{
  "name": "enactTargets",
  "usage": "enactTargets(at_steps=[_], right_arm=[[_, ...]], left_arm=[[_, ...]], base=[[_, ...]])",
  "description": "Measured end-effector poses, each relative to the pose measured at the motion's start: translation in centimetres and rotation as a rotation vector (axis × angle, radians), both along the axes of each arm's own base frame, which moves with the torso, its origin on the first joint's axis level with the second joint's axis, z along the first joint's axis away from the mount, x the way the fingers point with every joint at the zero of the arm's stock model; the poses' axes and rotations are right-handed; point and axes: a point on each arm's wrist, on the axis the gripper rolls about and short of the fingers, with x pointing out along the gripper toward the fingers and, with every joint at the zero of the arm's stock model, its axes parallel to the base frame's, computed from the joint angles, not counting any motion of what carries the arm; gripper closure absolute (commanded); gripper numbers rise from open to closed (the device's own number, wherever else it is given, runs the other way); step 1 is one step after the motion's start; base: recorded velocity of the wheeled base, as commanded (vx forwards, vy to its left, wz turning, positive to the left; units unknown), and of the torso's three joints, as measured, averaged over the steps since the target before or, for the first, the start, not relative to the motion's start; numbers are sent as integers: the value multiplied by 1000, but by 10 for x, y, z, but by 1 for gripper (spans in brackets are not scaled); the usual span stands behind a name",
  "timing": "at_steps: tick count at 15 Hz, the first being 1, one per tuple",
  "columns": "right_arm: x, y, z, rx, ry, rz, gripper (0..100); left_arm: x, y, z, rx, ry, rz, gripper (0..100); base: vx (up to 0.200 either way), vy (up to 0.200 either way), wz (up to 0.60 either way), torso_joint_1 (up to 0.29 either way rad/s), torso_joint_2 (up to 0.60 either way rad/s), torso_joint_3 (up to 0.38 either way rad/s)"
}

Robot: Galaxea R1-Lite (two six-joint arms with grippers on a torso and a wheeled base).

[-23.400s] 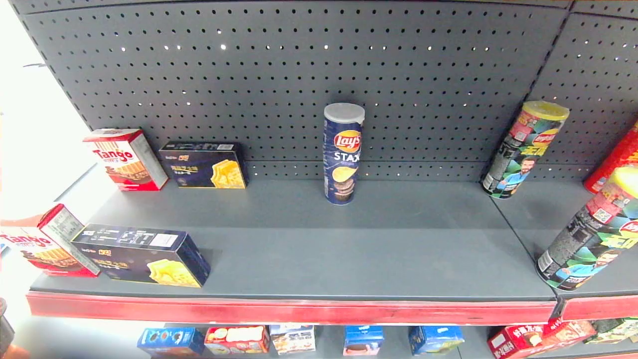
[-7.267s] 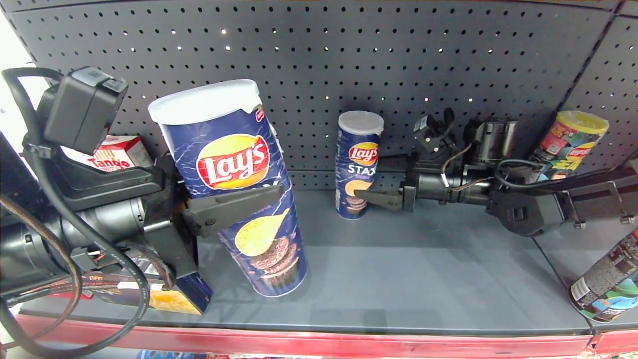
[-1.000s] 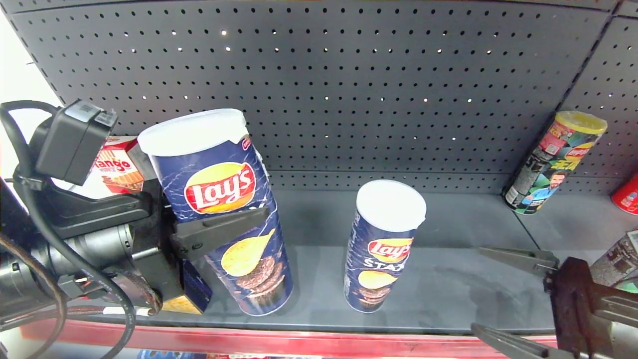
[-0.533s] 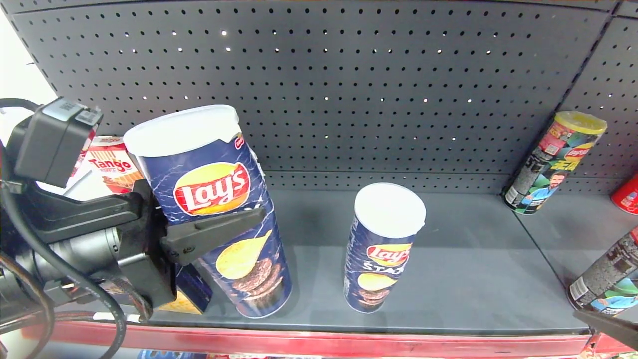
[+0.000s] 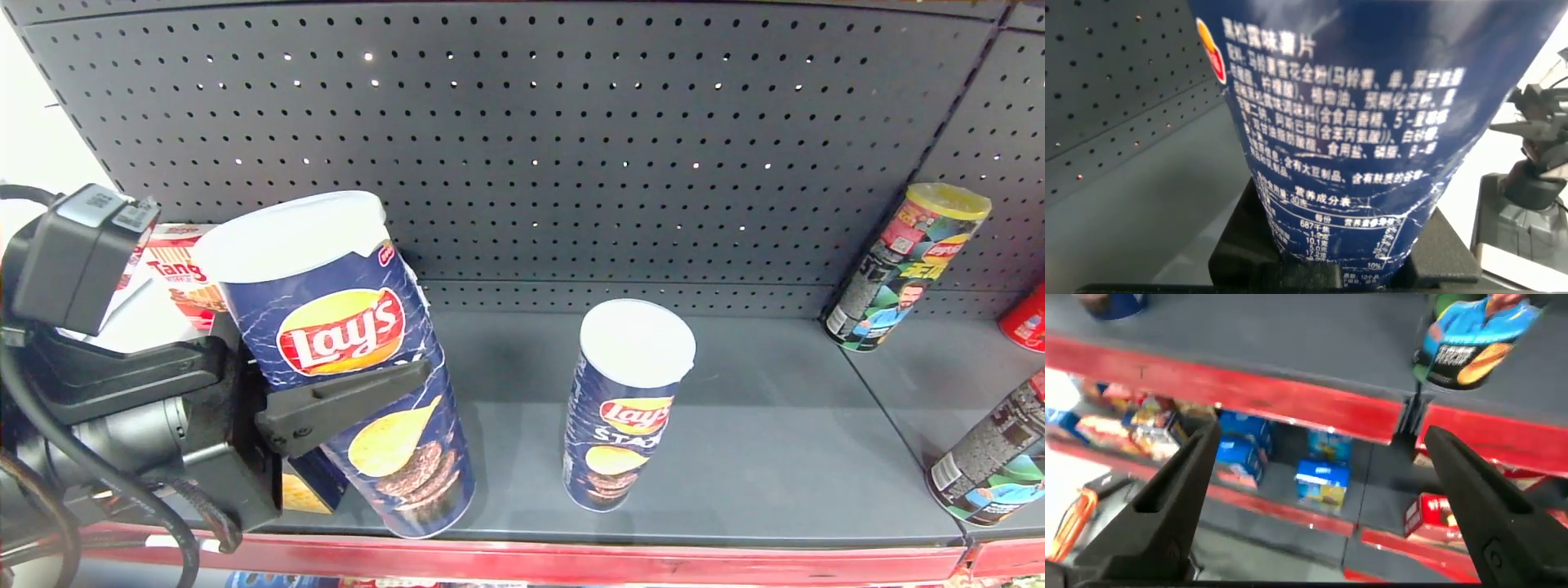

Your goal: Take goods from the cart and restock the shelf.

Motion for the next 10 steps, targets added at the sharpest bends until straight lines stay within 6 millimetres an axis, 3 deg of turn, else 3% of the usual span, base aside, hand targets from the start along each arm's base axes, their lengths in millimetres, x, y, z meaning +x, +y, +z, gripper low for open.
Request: enactTargets(at_steps=[6,10], right_arm=[[2,3,0,-10,38,-202,0],[-5,4,-2,9,-51,-290,0]], left_arm=[[-6,-3,2,-5,-15,-29,100],[-9,-2,2,-8,-18,-32,100]], base=[[0,0,0,0,0,0],[0,0,0,0,0,0]])
